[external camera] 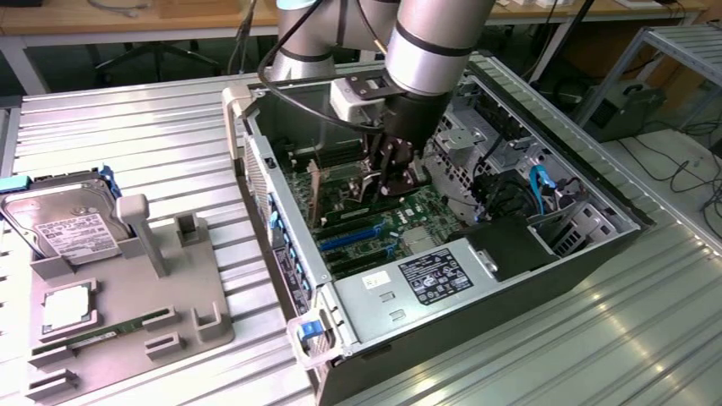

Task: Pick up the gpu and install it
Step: 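Insert the gpu into the slot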

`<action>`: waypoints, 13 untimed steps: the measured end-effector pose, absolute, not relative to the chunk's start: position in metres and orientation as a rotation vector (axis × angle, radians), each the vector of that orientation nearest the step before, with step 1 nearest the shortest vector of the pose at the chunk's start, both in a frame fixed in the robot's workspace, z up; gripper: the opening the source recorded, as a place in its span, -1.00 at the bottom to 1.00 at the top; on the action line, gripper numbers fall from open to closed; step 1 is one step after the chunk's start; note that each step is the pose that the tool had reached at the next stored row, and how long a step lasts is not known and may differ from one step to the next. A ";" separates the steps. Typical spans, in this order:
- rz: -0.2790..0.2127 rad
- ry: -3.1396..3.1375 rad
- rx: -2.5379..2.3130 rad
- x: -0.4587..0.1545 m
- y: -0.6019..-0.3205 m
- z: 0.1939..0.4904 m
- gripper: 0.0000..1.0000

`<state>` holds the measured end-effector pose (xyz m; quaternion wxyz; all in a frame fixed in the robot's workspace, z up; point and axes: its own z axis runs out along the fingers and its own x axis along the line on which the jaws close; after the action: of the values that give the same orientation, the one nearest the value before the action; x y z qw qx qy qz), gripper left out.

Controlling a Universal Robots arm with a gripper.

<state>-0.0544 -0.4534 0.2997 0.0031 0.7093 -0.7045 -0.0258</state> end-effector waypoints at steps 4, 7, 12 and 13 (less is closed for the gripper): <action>-0.080 -2.209 2.224 -0.055 -0.457 0.293 -0.44; -0.080 -2.209 2.224 -0.060 -0.457 0.287 -0.44; -0.080 -2.209 2.224 -0.065 -0.460 0.280 -0.44; -0.080 -2.209 2.224 -0.065 -0.461 0.280 -0.44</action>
<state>-0.0648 -0.4606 0.2799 0.0028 0.7093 -0.7045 -0.0255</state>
